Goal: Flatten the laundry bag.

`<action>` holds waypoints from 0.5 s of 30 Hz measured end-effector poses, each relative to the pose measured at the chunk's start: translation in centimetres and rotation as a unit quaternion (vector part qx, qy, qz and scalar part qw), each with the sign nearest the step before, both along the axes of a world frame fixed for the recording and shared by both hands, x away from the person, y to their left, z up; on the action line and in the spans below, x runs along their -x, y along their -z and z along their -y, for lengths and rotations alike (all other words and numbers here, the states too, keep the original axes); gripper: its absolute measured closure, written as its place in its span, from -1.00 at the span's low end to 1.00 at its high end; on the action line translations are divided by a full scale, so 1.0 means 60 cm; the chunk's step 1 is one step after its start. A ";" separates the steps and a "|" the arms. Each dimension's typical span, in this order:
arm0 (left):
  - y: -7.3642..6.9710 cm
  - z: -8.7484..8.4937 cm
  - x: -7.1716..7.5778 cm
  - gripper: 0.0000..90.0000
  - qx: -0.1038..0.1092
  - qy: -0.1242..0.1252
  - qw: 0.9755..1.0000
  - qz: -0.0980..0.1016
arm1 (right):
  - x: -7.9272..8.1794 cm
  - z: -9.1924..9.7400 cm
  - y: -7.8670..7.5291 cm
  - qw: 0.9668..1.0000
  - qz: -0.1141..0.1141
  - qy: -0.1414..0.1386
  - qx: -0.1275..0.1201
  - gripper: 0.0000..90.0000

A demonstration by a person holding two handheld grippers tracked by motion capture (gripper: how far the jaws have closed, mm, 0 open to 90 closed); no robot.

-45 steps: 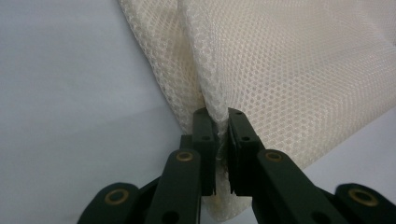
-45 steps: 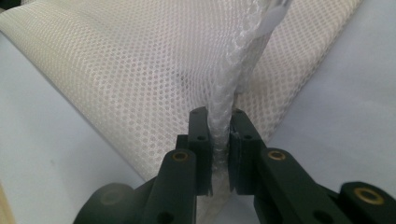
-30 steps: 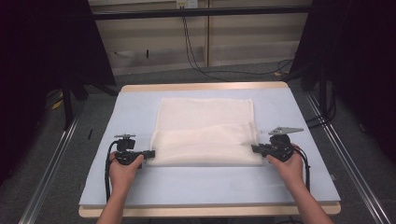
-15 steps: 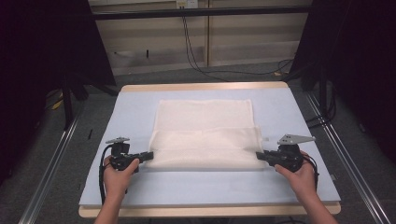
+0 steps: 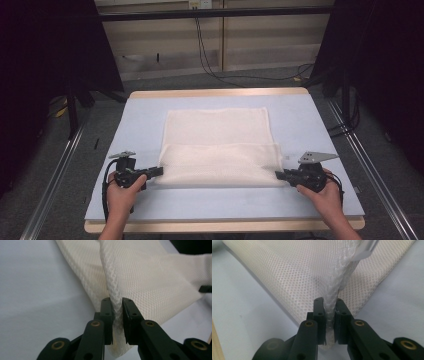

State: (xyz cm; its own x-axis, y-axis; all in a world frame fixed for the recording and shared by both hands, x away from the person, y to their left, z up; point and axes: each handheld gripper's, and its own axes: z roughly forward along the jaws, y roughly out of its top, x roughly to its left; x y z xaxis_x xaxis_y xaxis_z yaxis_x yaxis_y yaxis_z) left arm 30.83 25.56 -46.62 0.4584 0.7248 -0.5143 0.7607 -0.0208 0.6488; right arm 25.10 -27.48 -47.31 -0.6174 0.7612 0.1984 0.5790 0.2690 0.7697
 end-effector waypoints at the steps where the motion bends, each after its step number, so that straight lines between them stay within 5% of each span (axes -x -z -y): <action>1: -0.003 -0.004 -0.003 0.78 -0.002 0.002 1.000 0.002 | 0.000 0.000 0.000 1.000 -0.002 0.000 0.001 0.82; 7: -0.009 -0.010 -0.024 0.69 0.013 -0.038 0.999 0.001 | -0.004 0.000 0.001 1.000 -0.004 0.001 0.004 0.82; 12: -0.009 0.007 -0.051 0.37 0.020 -0.038 0.999 -0.017 | -0.007 -0.001 0.001 1.000 -0.002 0.002 0.002 0.82; 15: -0.007 0.020 -0.063 0.41 0.033 -0.032 0.999 -0.021 | -0.008 -0.001 0.000 1.000 -0.003 0.002 0.002 0.82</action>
State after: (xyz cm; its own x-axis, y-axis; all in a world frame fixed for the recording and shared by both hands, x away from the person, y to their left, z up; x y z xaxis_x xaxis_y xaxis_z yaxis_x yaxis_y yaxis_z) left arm 34.59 24.38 -46.20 0.3894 0.7156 -0.5799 0.7863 0.0696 0.6139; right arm 25.58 -27.42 -47.34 -0.6127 0.7650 0.1982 0.5847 0.2701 0.7649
